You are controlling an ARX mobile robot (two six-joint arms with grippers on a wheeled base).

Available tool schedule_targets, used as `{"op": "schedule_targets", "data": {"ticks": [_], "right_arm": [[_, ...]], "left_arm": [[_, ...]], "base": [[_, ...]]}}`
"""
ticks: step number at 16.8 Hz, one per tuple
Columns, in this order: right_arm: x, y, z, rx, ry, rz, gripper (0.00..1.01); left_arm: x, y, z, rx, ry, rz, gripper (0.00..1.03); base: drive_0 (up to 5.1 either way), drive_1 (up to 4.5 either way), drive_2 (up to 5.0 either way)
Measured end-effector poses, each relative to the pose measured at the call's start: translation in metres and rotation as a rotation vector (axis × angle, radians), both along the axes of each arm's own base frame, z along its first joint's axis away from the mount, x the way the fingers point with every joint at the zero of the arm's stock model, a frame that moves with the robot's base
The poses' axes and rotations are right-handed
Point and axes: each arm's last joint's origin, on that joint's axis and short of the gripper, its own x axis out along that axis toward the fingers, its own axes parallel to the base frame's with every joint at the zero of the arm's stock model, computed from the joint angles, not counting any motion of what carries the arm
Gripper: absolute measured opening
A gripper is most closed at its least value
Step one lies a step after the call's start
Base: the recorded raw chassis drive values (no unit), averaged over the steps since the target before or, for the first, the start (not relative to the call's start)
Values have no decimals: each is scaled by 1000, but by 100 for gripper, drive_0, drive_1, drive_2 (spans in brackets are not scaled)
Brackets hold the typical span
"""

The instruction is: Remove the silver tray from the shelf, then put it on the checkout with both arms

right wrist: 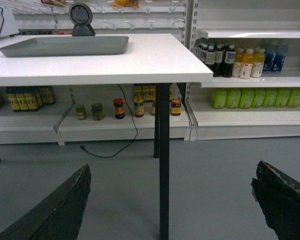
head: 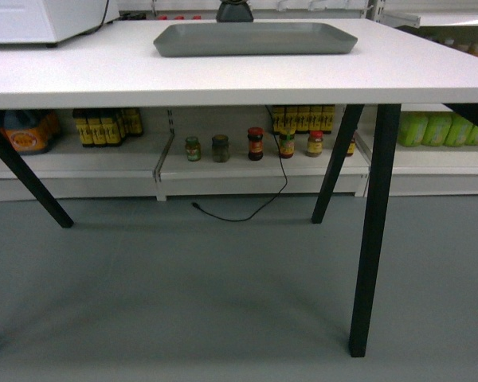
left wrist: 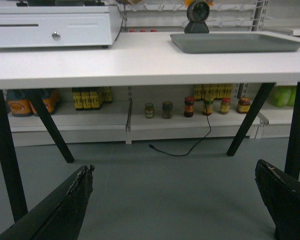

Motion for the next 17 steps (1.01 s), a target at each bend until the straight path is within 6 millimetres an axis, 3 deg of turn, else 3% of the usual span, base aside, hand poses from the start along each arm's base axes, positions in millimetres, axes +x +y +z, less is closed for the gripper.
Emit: {"op": "schedule_targets", "data": {"ticks": [17], "right_arm": [[0,0,0,-1,2,0,98]], "left_arm": [[0,0,0,7,2,0,98]], "base": [[-2,-423,419]]}}
